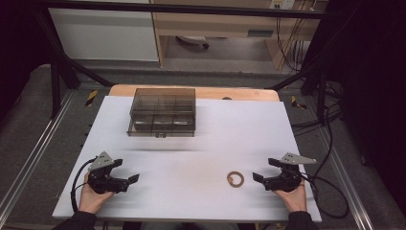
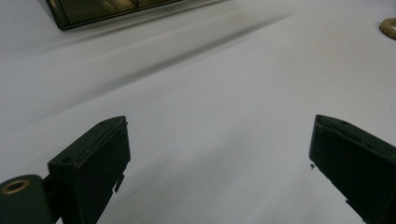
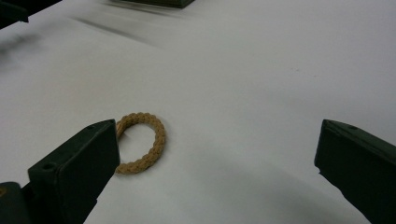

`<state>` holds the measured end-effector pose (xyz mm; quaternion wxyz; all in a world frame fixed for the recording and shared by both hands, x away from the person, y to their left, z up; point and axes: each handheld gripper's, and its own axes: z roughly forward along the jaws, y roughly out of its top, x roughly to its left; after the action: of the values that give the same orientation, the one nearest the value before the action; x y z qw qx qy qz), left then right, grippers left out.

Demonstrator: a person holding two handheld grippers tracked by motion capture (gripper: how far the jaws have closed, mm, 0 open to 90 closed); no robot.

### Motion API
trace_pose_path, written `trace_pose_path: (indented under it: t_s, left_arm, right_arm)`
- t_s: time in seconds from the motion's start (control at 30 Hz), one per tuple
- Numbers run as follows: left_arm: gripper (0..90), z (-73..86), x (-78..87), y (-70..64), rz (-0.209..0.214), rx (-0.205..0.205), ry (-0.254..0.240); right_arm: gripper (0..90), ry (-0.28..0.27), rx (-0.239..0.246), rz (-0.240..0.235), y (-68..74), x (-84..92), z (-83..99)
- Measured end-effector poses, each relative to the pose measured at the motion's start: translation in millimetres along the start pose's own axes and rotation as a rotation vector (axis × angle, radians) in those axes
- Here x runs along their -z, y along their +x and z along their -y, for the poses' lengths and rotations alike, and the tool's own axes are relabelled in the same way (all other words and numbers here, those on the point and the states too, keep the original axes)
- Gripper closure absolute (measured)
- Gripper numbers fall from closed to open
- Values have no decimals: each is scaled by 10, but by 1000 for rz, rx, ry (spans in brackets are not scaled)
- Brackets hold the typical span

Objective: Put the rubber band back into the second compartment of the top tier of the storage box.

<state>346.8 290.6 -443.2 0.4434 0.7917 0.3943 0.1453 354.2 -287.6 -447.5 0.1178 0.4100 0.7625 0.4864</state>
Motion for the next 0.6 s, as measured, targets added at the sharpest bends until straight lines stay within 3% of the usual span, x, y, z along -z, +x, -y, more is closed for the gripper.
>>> trace_pose_path:
  t_s: [0.6]
  left_arm:
    - [50, 10, -9, -4, 3, 2, 13]
  right_arm:
    - [8, 42, -2, 19, 52, -53, -3]
